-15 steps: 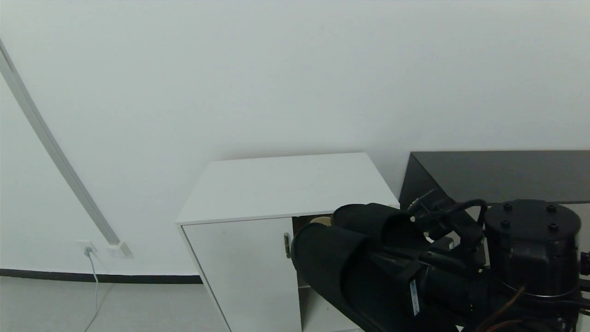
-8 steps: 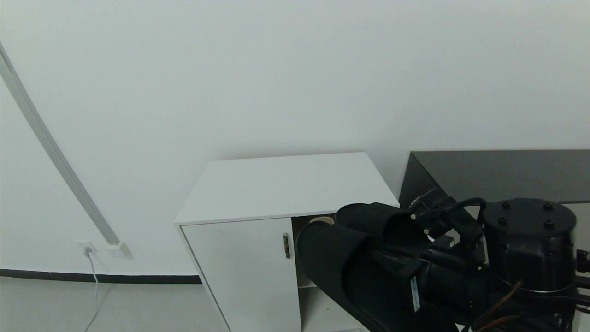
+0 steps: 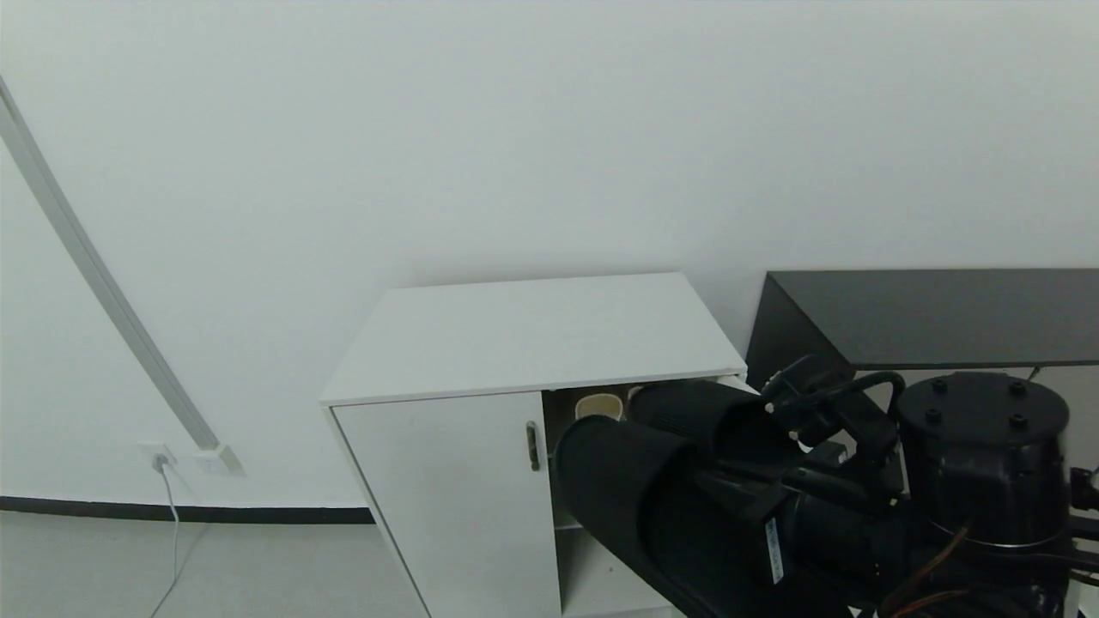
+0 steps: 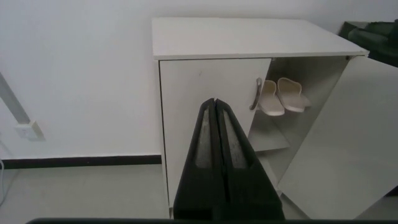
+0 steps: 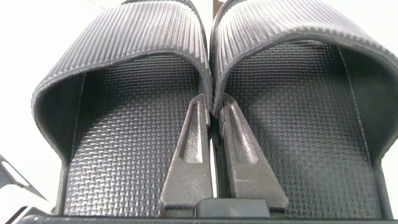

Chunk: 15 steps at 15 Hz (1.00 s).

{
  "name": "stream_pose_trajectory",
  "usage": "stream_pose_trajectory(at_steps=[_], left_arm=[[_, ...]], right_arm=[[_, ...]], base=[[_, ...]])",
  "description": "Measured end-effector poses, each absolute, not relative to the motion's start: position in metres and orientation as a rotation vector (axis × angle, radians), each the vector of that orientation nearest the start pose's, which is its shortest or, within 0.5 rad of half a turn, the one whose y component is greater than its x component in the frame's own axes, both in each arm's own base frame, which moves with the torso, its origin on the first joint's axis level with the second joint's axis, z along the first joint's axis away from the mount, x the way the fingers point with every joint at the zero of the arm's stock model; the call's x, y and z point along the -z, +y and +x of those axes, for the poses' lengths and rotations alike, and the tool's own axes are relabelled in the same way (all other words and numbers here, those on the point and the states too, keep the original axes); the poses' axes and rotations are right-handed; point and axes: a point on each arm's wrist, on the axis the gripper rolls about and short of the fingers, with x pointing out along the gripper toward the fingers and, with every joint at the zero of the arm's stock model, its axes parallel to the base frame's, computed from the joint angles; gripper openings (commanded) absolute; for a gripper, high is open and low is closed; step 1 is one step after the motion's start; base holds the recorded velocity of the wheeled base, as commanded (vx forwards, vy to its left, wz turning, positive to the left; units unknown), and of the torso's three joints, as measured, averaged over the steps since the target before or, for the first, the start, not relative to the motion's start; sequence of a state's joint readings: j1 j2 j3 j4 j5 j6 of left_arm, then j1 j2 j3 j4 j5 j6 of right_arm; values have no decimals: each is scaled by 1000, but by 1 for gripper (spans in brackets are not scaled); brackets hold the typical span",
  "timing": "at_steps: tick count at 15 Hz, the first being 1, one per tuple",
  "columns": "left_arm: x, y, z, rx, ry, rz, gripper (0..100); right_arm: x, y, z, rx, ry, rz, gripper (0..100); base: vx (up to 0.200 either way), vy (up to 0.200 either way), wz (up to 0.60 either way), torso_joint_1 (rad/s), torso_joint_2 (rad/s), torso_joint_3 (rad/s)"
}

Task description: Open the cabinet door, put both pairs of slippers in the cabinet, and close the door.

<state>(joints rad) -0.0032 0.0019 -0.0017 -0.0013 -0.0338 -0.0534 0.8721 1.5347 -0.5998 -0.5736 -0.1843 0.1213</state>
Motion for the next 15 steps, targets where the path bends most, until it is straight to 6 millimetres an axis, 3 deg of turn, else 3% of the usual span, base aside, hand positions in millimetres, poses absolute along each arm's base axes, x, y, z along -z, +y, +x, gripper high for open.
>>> stream_pose_trajectory(at_steps=[15], left_arm=[[-76, -1, -23, 32, -1, -60, 0]], right_arm=[[-162, 190, 164, -660, 379, -83, 0]], base=[[0, 0, 0, -205, 504, 292]])
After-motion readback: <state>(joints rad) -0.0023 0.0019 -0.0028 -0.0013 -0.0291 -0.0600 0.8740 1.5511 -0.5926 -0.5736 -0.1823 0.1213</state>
